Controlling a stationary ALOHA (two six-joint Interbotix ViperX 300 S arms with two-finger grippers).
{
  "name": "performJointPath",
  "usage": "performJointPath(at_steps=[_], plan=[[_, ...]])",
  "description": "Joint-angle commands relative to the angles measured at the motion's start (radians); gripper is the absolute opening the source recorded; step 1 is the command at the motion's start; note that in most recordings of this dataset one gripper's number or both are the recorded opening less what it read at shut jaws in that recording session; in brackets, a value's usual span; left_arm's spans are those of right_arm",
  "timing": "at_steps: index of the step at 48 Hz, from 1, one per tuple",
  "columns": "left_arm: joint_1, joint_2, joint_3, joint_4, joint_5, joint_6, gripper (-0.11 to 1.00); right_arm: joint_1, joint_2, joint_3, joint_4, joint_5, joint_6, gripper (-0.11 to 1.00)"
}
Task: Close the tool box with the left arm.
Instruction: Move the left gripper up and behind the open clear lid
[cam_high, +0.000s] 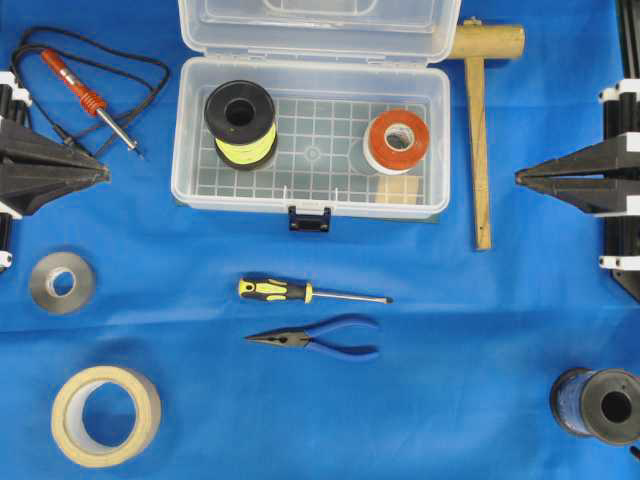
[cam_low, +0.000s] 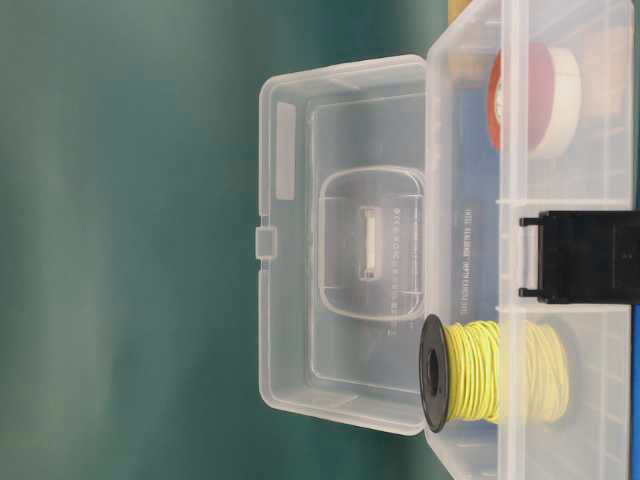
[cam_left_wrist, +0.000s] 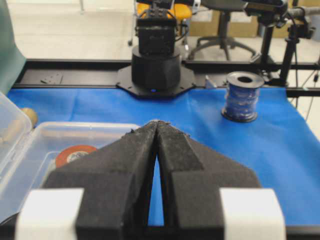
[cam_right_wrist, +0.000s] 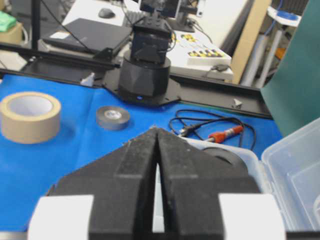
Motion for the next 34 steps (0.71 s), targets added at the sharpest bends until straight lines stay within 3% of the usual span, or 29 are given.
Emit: performJointPath(at_steps=[1,15,34], plan=[[0.026,0.025,-0.035,-0.029,0.017,0.012,0.0,-0.012,0.006,-0.043,0.0,-0.005,-0.003,0.0],[0.138,0.051,-0.14,-0.031,0.147,0.026,0.0,-0.038,0.038,-0.069,0.0,0.072,0.0,0.0],[0.388,0.222,-0.431,-0.031,0.468,0.183,0.04,-0.051,0.048,-0.067,0.002,0.121,0.0,0.0]])
